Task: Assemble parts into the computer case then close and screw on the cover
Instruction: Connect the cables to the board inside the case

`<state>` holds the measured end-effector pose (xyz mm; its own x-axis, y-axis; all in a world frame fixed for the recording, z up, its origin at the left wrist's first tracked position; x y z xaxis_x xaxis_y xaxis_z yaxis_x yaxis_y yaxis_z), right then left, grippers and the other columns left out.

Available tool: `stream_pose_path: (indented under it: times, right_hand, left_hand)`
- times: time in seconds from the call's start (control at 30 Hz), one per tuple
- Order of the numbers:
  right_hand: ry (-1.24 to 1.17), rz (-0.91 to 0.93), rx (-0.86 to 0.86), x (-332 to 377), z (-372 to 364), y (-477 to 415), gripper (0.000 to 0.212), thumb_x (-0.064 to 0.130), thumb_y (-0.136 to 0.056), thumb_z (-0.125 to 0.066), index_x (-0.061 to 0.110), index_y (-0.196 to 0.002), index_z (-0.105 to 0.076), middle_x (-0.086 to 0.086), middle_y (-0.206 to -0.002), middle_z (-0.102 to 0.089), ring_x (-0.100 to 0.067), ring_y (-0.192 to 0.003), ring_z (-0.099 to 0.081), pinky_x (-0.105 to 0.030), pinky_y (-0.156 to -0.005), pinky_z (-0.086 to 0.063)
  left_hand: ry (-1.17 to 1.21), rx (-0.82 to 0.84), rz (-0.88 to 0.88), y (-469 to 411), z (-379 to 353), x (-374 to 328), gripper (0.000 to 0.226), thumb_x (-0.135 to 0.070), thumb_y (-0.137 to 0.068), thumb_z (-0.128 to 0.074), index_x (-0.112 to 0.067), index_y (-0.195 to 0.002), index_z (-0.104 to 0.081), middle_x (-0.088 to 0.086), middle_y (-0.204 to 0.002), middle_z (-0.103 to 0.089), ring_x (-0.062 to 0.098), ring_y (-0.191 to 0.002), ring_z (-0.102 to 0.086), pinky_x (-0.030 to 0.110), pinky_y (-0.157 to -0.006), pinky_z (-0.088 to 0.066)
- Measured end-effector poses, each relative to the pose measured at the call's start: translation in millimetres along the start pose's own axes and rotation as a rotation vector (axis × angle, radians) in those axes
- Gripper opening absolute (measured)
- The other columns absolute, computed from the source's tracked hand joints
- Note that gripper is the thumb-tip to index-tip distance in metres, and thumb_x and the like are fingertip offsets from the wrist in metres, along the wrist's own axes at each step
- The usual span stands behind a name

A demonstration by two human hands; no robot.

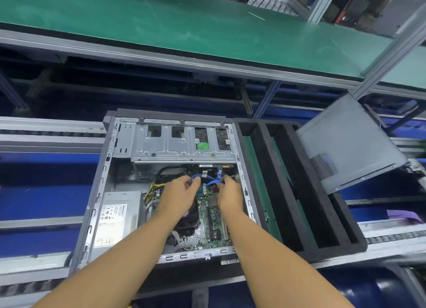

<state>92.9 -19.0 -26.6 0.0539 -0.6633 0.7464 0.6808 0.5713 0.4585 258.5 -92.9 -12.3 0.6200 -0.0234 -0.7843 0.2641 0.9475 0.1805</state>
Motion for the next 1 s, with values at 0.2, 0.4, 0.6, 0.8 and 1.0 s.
stream_pose_path:
  times: [0.2, 0.4, 0.6, 0.8, 1.0]
  right_hand:
    - [-0.271, -0.061, -0.013, -5.8, 2.6, -15.2, 0.019, 0.002, -0.1, -0.045, 0.005, -0.101, -0.064, -0.015, -0.09, -0.055, -0.013, -0.062, -0.035, -0.016, -0.04, -0.027]
    - [-0.302, -0.086, 0.063, -11.7, -8.2, -26.7, 0.026, -0.003, -0.094, -0.053, 0.006, -0.112, -0.069, -0.002, -0.095, -0.057, -0.014, -0.082, -0.049, -0.008, -0.061, -0.038]
    - [-0.018, -0.004, -0.005, -7.4, -9.1, -26.0, 0.019, 0.012, -0.089, -0.055, 0.011, -0.084, -0.073, -0.006, -0.081, -0.059, -0.022, -0.073, -0.048, -0.029, -0.061, -0.038]
    - [0.001, -0.048, -0.017, -10.2, -11.4, -26.4, 0.021, 0.015, -0.084, -0.051, 0.012, -0.073, -0.069, -0.013, -0.077, -0.06, -0.023, -0.067, -0.046, -0.037, -0.061, -0.033]
    - [0.011, 0.107, -0.005, -10.1, -4.7, -40.2, 0.02, -0.002, -0.091, -0.057, 0.008, -0.097, -0.072, -0.003, -0.085, -0.058, -0.017, -0.077, -0.049, -0.018, -0.06, -0.036]
  left_hand:
    - [0.113, 0.012, 0.012, 0.8, 0.5, -2.8, 0.038, -0.051, -0.097, -0.047, -0.02, -0.08, -0.061, 0.003, -0.07, -0.066, 0.022, -0.062, -0.057, 0.033, -0.057, -0.041]
    - [0.241, 0.038, 0.032, 1.0, -2.5, -2.3, 0.035, -0.044, -0.099, -0.05, -0.014, -0.091, -0.066, 0.008, -0.081, -0.07, 0.028, -0.079, -0.064, 0.038, -0.067, -0.048]
    - [0.189, 0.063, 0.059, 0.4, -5.9, 1.5, 0.031, -0.042, -0.1, -0.048, -0.018, -0.092, -0.066, -0.001, -0.079, -0.071, 0.02, -0.069, -0.062, 0.039, -0.074, -0.05]
    - [0.05, 0.119, 0.092, -0.6, -12.0, 8.2, 0.031, -0.042, -0.102, -0.043, -0.021, -0.094, -0.064, 0.0, -0.081, -0.073, 0.023, -0.076, -0.065, 0.042, -0.087, -0.05]
    - [0.005, 0.157, 0.104, 1.6, -14.6, 9.9, 0.031, -0.04, -0.102, -0.041, -0.018, -0.097, -0.062, 0.001, -0.086, -0.072, 0.029, -0.082, -0.064, 0.045, -0.091, -0.049]
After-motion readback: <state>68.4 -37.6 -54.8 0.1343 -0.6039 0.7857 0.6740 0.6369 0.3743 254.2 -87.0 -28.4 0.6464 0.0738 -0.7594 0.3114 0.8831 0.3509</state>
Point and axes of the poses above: each hand's wrist, its own y-axis away from the middle knuckle, its own z-axis out of the back of the hand, x = y × z, the point moved 8 cm from there along -y, towards the middle knuckle
